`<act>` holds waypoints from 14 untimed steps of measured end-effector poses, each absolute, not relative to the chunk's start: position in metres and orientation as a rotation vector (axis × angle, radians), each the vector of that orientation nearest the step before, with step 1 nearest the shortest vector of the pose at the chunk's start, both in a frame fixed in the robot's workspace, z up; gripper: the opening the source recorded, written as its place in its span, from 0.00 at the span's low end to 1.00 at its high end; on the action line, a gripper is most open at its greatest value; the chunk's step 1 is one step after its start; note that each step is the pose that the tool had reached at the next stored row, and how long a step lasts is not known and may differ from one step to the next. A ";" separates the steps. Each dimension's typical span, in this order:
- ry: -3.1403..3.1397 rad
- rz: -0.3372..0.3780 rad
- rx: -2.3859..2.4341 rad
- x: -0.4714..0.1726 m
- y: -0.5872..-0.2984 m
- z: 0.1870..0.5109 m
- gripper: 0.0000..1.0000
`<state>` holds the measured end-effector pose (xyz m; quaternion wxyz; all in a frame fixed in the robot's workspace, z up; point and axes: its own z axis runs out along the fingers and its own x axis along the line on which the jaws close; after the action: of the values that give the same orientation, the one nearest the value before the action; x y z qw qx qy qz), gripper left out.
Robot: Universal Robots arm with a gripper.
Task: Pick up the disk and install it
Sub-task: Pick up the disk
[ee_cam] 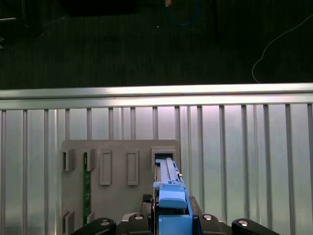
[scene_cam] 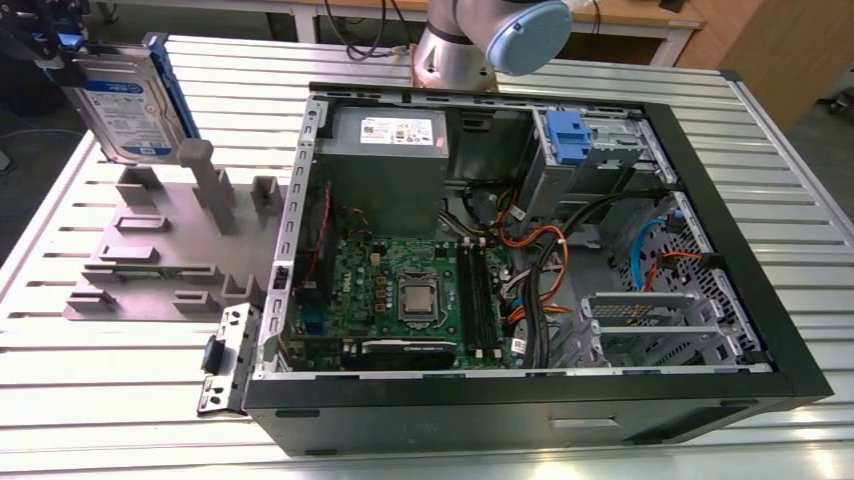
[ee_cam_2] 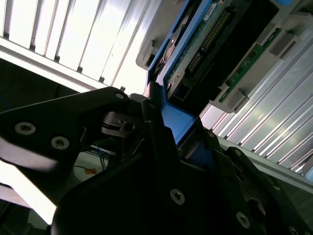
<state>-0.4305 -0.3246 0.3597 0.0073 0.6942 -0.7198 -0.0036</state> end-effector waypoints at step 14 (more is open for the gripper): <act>-2.255 -0.021 2.175 -0.430 -0.325 0.360 0.37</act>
<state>-0.4305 -0.3247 0.3597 0.0041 0.6942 -0.7197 -0.0068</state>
